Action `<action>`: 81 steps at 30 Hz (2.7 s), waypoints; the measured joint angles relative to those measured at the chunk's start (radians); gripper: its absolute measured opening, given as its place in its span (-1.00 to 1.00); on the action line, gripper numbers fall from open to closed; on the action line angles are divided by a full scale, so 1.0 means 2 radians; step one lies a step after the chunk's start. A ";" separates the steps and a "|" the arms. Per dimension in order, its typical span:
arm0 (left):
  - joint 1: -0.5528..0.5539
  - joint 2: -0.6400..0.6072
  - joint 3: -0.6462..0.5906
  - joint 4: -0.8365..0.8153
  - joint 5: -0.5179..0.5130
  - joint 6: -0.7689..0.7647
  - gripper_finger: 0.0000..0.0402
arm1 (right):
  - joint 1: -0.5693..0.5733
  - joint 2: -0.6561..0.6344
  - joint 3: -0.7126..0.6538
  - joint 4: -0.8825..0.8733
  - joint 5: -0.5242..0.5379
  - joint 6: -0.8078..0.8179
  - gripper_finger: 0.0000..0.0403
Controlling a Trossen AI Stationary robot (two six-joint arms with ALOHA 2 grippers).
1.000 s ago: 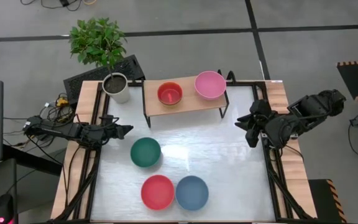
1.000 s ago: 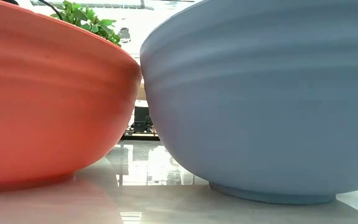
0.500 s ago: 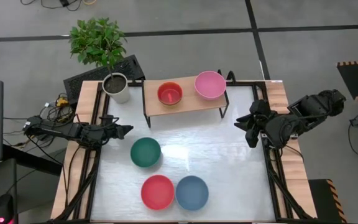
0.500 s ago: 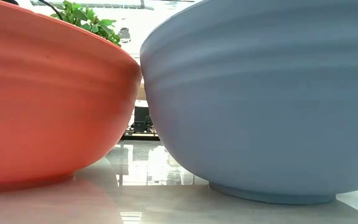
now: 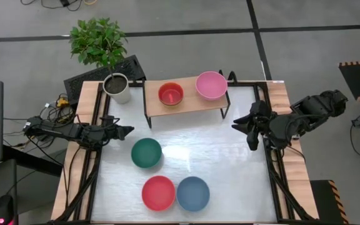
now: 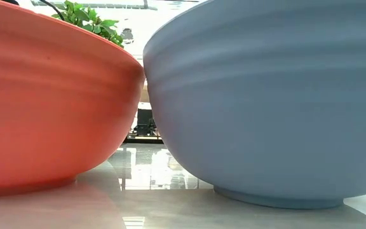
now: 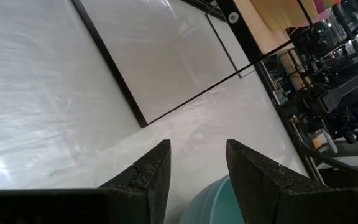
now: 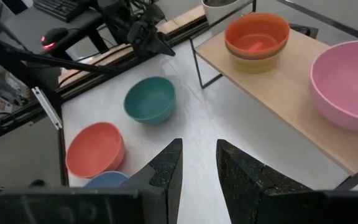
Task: Place and stack bowls onto a shelf
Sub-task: Stack the blue bowl on top of the pink bowl on the shelf
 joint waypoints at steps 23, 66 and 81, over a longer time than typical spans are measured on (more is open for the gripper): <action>0.000 0.000 0.000 0.000 0.025 0.017 -0.31 | 0.004 0.052 0.000 0.020 -0.031 -0.019 0.09; 0.000 0.000 0.000 0.000 0.116 0.067 -0.31 | 0.006 0.300 0.000 0.106 -0.195 0.067 0.10; 0.000 0.000 0.000 0.000 0.113 0.064 -0.31 | 0.005 0.364 0.000 0.102 -0.225 0.053 0.10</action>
